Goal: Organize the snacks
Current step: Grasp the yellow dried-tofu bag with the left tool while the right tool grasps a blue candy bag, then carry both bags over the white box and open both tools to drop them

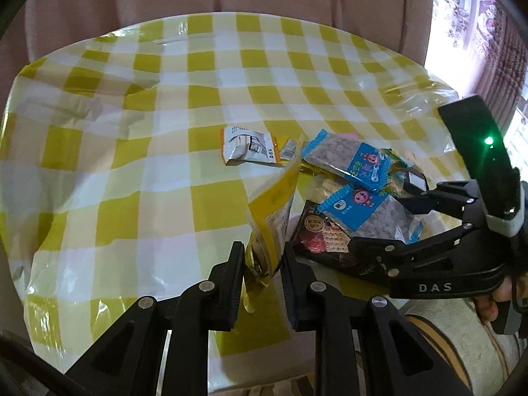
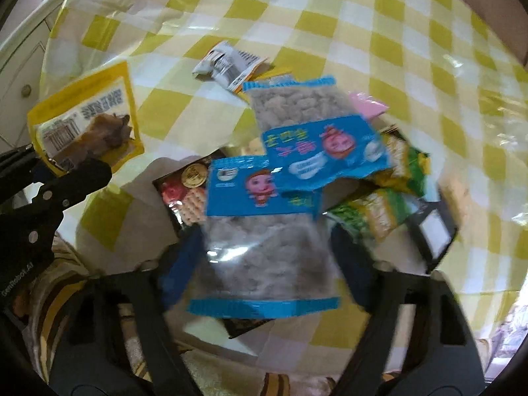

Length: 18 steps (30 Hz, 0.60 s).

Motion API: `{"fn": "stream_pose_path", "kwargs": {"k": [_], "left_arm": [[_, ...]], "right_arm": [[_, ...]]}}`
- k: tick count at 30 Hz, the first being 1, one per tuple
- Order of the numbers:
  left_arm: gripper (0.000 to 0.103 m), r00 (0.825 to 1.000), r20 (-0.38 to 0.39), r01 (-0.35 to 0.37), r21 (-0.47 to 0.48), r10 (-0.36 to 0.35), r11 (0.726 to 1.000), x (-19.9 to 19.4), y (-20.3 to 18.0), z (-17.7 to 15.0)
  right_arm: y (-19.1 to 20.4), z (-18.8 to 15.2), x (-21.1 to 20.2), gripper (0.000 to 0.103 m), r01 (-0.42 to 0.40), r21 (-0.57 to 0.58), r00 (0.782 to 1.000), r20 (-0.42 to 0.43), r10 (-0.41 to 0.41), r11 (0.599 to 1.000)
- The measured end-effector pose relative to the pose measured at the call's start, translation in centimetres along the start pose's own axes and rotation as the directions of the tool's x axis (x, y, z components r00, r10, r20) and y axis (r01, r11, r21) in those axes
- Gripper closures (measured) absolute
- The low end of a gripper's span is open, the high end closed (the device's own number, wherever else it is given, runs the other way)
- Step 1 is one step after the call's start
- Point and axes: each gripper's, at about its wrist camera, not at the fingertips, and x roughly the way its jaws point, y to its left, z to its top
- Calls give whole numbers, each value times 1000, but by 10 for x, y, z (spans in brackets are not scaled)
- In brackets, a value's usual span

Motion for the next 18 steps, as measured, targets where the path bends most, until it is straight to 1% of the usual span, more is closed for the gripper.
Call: {"fn": "stream_pose_path", "kwargs": {"k": [1, 3, 5, 11, 18], "left_arm": [[81, 1000, 4, 2, -11, -2, 1000, -3, 0, -1], [81, 1000, 9, -5, -23, 5, 1000, -6, -1, -2], [81, 1000, 14, -25, -29, 25, 999, -10, -3, -4], [81, 999, 34, -18, -56, 20, 998, -21, -9, -6], [81, 999, 47, -12, -67, 15, 998, -32, -19, -9]], "right_arm": [[0, -1, -1, 33, -3, -1, 1000, 3, 3, 1000], [-1, -2, -3, 40, -8, 5, 1000, 10, 8, 1000], [-5, -5, -7, 42, -30, 21, 999, 14, 30, 999], [-14, -16, -19, 45, -74, 46, 997, 32, 73, 996], [-23, -32, -38, 46, -88, 58, 994, 71, 84, 994]]}}
